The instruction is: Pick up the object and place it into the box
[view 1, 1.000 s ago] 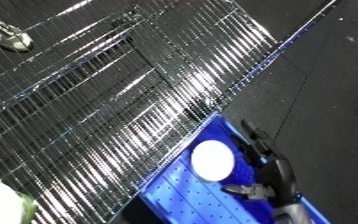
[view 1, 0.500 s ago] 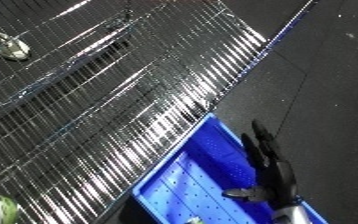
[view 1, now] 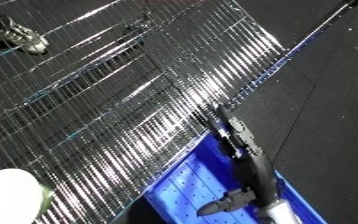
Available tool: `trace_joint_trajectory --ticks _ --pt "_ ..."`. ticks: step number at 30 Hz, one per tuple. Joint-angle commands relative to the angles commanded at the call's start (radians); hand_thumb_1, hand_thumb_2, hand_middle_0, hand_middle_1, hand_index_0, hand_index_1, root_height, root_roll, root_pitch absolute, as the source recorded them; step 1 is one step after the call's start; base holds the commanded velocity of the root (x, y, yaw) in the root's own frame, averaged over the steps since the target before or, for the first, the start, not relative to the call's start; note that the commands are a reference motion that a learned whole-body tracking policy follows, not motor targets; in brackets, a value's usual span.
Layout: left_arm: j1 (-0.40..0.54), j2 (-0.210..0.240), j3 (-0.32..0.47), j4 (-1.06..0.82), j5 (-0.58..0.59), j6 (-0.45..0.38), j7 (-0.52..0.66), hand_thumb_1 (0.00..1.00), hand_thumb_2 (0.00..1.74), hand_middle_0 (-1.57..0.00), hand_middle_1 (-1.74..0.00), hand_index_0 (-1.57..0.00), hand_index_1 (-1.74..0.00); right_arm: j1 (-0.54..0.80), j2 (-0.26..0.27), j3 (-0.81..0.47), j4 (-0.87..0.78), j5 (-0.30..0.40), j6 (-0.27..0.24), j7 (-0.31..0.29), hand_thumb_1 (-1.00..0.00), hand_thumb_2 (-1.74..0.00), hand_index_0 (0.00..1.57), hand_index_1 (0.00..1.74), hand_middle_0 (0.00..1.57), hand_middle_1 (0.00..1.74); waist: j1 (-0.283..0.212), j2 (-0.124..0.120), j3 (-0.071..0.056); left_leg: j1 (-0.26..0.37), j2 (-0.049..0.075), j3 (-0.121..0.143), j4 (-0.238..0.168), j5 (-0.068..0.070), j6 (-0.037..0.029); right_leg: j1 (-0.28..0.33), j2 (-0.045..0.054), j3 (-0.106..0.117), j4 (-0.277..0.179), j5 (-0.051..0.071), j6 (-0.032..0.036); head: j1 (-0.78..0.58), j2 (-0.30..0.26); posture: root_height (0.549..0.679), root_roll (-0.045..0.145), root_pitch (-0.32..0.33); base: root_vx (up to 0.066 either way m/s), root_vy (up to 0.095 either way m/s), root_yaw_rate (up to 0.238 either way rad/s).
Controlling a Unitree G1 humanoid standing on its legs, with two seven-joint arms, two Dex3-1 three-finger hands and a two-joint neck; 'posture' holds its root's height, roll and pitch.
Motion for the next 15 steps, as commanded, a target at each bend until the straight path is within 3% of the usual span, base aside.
trace_joint_trajectory --ticks 5,10,15 --pt "-0.028 0.017 0.015 0.001 0.023 0.022 0.016 1.00 1.74 -1.57 -1.74 -1.57 -1.74 -0.083 0.012 0.060 -0.005 -0.020 0.061 0.001 0.00 0.00 0.00 0.00 0.00 0.00 0.042 -0.026 0.000 -0.011 -0.003 -0.030 0.005 0.009 0.0013 0.010 -0.0021 -0.025 0.011 -0.003 -0.0010 -0.103 -0.005 0.637 0.088 0.128 0.000 -0.119 0.136" --pt "-0.055 0.053 0.046 0.002 0.039 0.051 0.031 1.00 1.74 -1.57 -1.74 -1.57 -1.74 -0.133 0.036 0.104 0.002 0.006 0.097 0.015 0.00 0.00 0.00 0.00 0.00 0.00 0.088 -0.053 0.000 -0.025 -0.008 -0.063 0.016 0.018 0.0036 0.016 -0.0042 -0.052 0.026 -0.006 0.0006 -0.212 -0.002 0.635 0.075 0.120 0.008 -0.132 0.155" --pt "-0.074 0.072 0.067 0.010 0.050 0.069 0.042 1.00 1.74 -1.57 -1.74 -1.57 -1.74 -0.183 0.066 0.140 0.032 0.015 0.113 0.026 0.00 0.00 0.00 0.00 0.00 0.00 0.137 -0.067 0.000 -0.034 -0.010 -0.094 0.015 0.037 0.0050 0.022 -0.0157 -0.082 0.037 -0.009 0.0039 -0.337 0.009 0.634 0.063 0.114 0.022 -0.093 0.168"
